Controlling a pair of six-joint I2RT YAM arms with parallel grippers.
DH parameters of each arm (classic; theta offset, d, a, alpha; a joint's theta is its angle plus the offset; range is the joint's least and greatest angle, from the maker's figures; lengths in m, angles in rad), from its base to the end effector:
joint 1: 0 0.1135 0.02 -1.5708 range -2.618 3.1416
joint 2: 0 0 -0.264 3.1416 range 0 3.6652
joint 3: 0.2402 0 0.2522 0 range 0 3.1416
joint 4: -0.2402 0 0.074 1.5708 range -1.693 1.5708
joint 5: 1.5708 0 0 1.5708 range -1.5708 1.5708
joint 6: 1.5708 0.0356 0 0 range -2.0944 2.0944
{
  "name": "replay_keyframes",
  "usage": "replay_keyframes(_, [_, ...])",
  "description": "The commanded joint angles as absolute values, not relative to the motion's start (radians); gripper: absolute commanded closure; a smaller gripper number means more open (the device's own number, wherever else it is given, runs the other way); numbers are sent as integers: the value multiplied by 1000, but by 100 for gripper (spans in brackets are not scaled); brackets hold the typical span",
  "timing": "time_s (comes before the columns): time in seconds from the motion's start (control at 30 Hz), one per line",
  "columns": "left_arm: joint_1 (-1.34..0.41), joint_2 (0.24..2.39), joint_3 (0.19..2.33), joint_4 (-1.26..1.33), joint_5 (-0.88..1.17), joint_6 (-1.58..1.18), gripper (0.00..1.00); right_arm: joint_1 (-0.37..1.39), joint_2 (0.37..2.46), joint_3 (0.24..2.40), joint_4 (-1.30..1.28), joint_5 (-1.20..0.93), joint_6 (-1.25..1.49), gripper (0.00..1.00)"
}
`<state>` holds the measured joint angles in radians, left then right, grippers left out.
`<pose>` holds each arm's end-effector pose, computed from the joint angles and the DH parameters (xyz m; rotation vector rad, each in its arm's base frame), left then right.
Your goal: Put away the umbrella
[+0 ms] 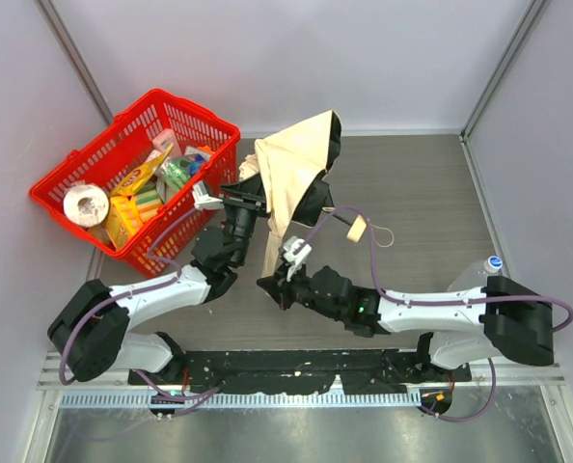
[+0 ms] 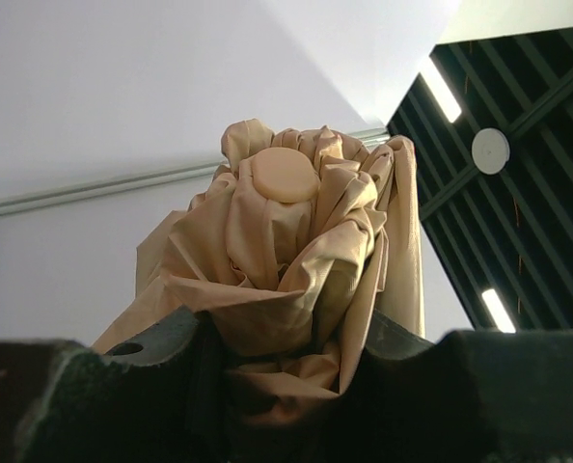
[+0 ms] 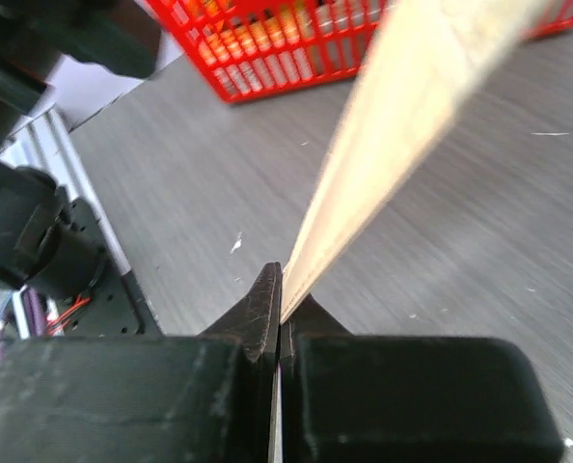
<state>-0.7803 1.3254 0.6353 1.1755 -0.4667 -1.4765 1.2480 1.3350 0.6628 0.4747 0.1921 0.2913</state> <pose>0.2078 -0.1832 0.3093 -0.8782 0.9943 -1.7239 0.0998 0.2768 0.2432 -0.7249 1.7168 0.9312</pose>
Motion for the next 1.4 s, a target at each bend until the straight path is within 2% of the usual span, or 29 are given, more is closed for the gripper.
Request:
replay_keyframes(0.0, [-805, 1217, 758, 1160, -509, -1559, 100, 1273, 1273, 529, 695, 379, 253, 99])
replay_keyframes(0.13, [-825, 1158, 816, 884, -548, -1649, 100, 1275, 1285, 451, 848, 438, 230, 99])
replay_keyframes(0.3, [-825, 1141, 897, 560, -465, -1935, 100, 1307, 1405, 396, 1075, 647, 6, 99])
replay_keyframes(0.37, [-824, 1135, 903, 535, -454, -2008, 100, 1328, 1463, 388, 1182, 759, -115, 99])
replay_keyframes(0.47, [-824, 1132, 922, 546, -449, -2055, 100, 1339, 1514, 339, 1357, 866, -105, 99])
replay_keyframes(0.63, [-824, 1127, 983, 555, -378, -2088, 100, 1355, 1594, 285, 1501, 929, -84, 99])
replay_keyframes(0.7, [-824, 1120, 994, 552, -364, -2111, 100, 1355, 1647, 258, 1639, 965, -139, 99])
replay_keyframes(0.83, [-825, 1097, 997, 512, -308, -2109, 100, 1354, 1613, 212, 1666, 991, -193, 99])
replay_keyframes(0.93, [-825, 1101, 996, 477, -221, -2138, 100, 1355, 1517, 183, 1553, 948, -184, 99])
replay_keyframes(1.0, [-828, 1111, 997, 472, -169, -2134, 100, 1341, 1409, 234, 1277, 837, -131, 99])
replay_keyframes(1.03, [-830, 1112, 977, 480, -163, -2143, 100, 1329, 1328, 262, 1024, 794, -65, 99])
replay_keyframes(1.1, [-831, 1121, 942, 546, -169, -2170, 100, 1293, 1264, 353, 796, 669, -28, 99])
replay_keyframes(1.37, [-831, 1150, 936, 586, -153, -2151, 100, 1261, 1147, 449, 473, 604, -2, 94])
